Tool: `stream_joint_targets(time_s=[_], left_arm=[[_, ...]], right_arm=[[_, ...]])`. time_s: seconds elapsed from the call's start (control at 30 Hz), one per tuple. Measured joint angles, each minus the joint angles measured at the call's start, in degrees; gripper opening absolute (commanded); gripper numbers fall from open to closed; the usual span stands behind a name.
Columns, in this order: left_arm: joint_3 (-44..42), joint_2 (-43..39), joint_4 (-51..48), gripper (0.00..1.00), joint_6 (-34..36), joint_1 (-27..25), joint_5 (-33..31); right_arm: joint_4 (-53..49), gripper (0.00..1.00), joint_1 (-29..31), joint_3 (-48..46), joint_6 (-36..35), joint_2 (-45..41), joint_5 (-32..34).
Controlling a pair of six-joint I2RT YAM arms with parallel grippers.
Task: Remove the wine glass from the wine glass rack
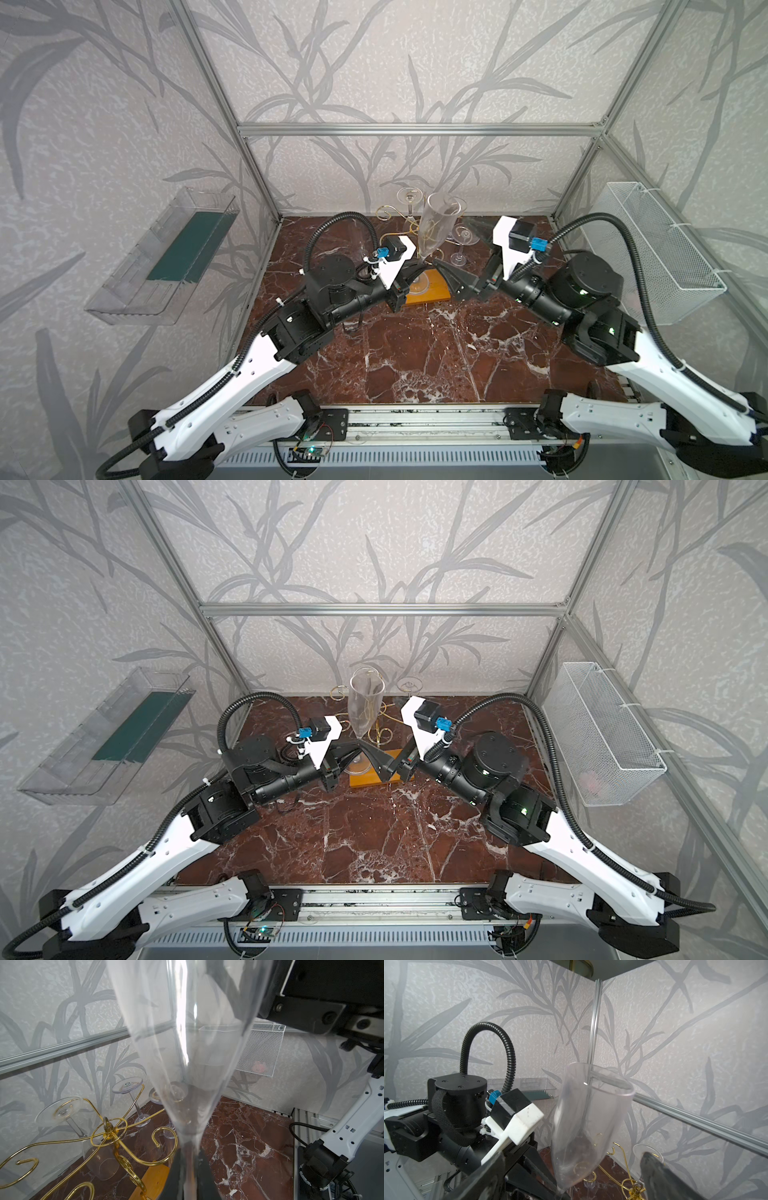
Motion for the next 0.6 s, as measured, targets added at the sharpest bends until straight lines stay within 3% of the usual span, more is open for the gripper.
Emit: stream_joint_targets(time_s=[0.23,0.6], left_arm=[[-1.36,0.31,0.81,0.00,2.89,-2.58,-2.10],[-2.71,0.28,2.38,0.00,5.03,-5.11,-4.46]], right_arm=[[1.57,0.93,0.00,0.35,2.73,2.01,-0.61],[9.01,0.72,-0.37,-1.53,5.60,2.21,-0.52]])
